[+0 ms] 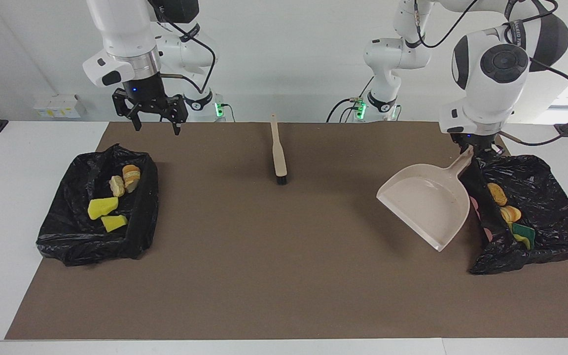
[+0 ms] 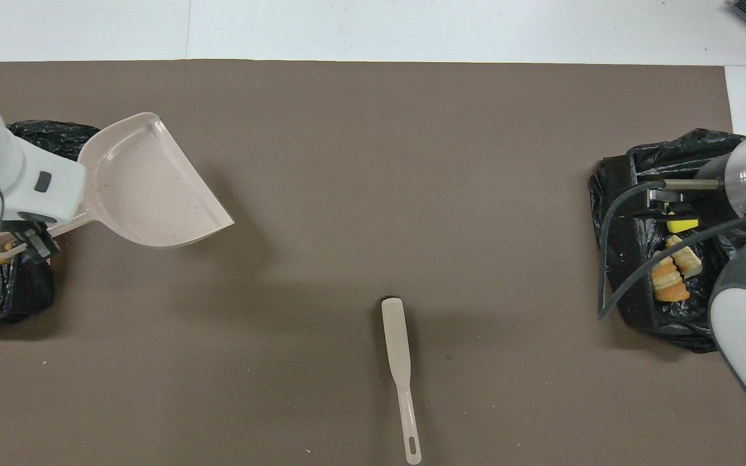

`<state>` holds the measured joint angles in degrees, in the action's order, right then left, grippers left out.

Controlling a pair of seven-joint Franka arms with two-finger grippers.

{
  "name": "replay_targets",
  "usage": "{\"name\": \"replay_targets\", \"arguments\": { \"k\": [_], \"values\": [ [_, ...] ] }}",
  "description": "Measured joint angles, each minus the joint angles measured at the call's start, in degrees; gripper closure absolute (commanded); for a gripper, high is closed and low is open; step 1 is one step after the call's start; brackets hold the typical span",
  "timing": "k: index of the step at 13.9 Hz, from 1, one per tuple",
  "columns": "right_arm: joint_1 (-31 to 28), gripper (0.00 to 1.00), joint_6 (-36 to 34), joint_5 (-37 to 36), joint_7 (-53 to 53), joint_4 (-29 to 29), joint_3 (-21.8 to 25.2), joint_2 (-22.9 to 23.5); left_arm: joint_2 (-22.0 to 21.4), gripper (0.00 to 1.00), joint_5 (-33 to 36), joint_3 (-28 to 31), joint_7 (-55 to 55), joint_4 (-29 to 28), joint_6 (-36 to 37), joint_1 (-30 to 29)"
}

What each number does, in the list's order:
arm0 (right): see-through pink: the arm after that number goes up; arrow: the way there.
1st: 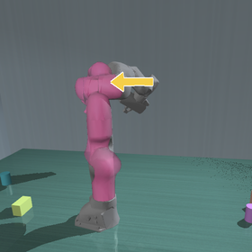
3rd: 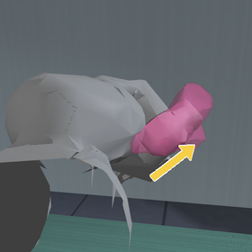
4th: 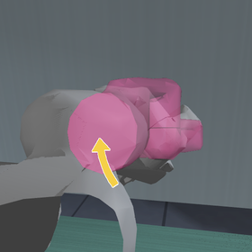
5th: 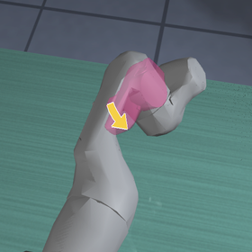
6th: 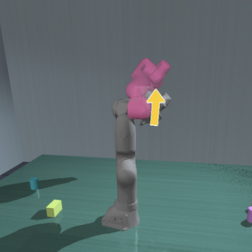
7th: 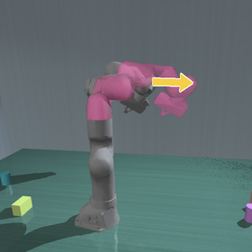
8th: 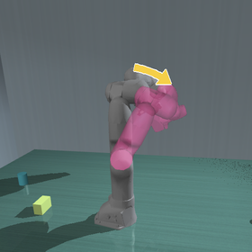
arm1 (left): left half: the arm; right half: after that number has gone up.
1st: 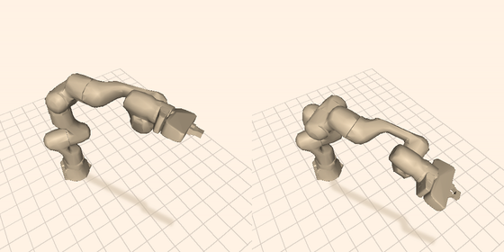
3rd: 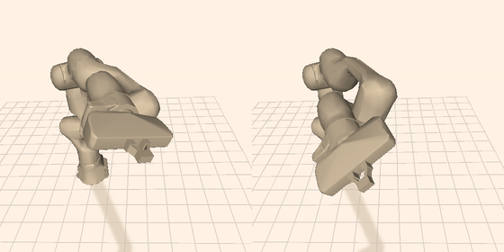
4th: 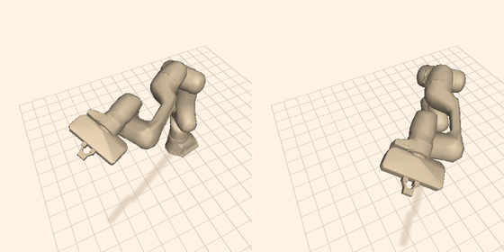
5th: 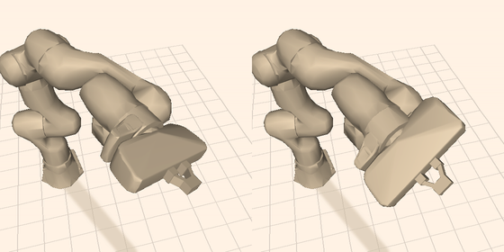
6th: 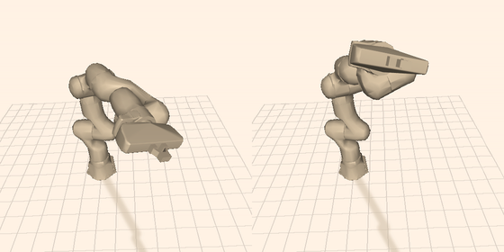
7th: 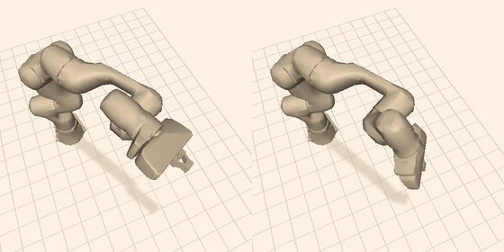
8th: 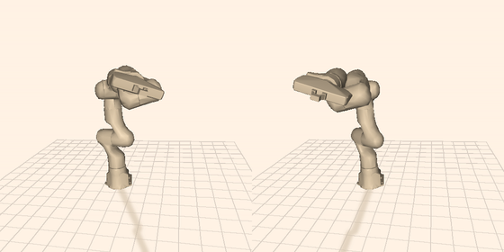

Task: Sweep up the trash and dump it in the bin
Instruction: 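Place the dustpan on the table center with the left gripper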

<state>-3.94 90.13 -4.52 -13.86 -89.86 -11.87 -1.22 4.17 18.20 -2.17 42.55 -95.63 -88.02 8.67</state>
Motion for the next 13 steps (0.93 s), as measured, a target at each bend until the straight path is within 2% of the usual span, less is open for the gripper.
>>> {"name": "replay_targets", "arguments": {
  "k": [6,8,13],
  "values": [
    [3.2,0.0,-3.6,0.0,-2.1,1.9,2.7,0.1,-2.9,1.0,-7.7,-0.1,-23.8,-4.1,-0.6,9.3],
    [4.7,0.0,-3.9,0.0,-2.4,2.4,5.1,0.1,-2.9,1.0,-11.5,-0.1,-32.6,-4.4,-3.6,12.1],
    [5.3,0.0,-4.1,0.1,-2.4,2.5,7.2,0.2,-2.1,1.0,-17.3,-0.1,-47.4,-4.8,-11.3,17.8]
  ]
}}
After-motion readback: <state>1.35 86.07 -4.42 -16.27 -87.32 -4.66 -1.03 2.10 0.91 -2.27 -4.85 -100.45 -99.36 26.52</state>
